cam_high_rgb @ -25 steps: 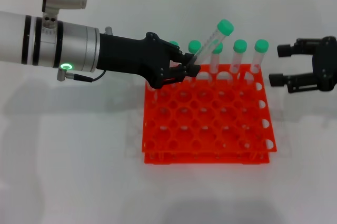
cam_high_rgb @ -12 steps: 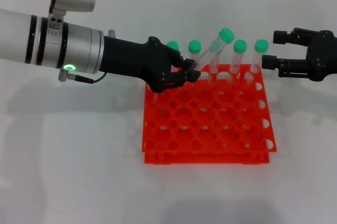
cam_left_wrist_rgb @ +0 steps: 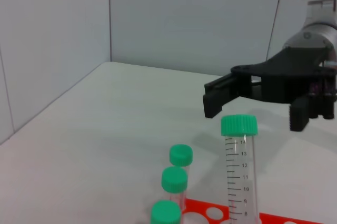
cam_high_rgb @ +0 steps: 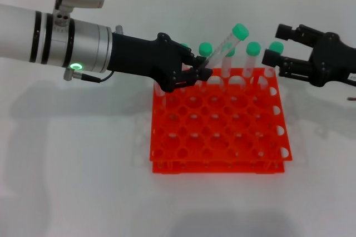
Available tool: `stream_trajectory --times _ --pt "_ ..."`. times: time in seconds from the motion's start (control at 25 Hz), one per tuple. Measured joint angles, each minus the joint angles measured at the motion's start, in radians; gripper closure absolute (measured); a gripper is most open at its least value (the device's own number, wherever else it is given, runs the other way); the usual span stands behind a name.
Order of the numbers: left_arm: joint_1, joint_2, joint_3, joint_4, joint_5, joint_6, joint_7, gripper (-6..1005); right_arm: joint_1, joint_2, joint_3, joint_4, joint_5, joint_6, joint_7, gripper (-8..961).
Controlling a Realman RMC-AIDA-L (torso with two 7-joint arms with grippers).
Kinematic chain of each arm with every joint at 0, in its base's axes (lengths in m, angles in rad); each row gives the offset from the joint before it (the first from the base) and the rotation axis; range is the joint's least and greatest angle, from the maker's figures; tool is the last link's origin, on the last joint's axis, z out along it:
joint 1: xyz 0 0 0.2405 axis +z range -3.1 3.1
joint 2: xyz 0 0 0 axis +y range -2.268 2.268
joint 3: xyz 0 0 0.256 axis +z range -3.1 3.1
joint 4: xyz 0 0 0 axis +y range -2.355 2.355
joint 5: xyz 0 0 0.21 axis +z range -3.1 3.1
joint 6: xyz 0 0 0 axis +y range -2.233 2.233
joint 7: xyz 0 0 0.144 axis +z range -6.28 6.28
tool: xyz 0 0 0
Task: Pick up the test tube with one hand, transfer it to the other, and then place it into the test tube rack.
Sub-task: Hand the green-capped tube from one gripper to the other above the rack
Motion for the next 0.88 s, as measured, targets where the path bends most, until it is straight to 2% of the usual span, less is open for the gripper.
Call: stream_trajectory --times 0.44,0.88 --pt "-0.004 -0.003 0.017 -0.006 0.004 -0.024 0.000 764 0.072 0.011 0.005 0.179 0.060 0.000 -0.140 162" --pt "-0.004 -0.017 0.016 0.000 0.015 -0.024 0.025 759 0.094 0.014 0.008 0.276 0.139 0.019 -0.188 167"
